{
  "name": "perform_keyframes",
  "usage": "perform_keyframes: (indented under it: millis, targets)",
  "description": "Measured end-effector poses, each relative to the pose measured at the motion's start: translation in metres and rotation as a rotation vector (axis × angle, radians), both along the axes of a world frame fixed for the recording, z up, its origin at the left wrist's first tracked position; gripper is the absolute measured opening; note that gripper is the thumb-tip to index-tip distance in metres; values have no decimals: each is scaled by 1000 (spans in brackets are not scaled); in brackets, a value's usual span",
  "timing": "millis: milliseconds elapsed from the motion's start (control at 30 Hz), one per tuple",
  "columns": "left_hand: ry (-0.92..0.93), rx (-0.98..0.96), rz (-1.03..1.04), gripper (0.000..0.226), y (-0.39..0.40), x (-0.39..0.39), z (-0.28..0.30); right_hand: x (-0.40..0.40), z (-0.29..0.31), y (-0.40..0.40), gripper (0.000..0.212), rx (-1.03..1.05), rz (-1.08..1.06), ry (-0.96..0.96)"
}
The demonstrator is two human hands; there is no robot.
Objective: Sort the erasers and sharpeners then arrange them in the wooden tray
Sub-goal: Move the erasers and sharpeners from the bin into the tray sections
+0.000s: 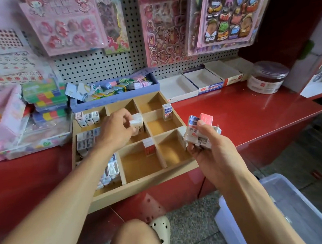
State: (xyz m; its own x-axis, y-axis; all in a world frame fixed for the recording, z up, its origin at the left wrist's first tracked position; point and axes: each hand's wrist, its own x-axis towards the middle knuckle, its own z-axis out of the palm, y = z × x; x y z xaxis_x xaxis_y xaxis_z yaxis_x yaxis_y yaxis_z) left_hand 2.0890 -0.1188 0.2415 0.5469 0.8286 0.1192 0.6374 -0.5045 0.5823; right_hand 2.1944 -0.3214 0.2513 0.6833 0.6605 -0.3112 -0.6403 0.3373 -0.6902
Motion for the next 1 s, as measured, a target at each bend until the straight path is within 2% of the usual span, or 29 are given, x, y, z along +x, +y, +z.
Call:
perform_keyframes:
  millis: [267,433,533,567,633,733,800,900,1000]
  targets:
    - [32,96,-47,31,-4,16,-2,8,-9,1,34,-9,28,-21]
    - [70,-1,-28,30,-3,10,6,9,-13,2,39,-16,61,-44]
    - [-89,12,18,25,-12,12,23,10,-10,3,37,-19,91,-99]
    - [-173,-35,-37,25,-18,16,29,10,-9,3,37,-22,98,-112]
    - [-267,-241,-293,29,-39,24,42,11,-8,4,37,-24,112,-133]
    - [-186,-460,-633,28,-61,36,49,11,-4,3,39,-16,142,-178]
    - [-193,-490,-663,26,-59,41,49,14,-2,0,39,-35,118,-170]
    - [-281,-616,-575,21,-50,46,45,21,-3,-4,23,-39,72,-115]
    - [-262,-723,-574,24,-50,49,39,21,-3,-5,18,-36,93,-131]
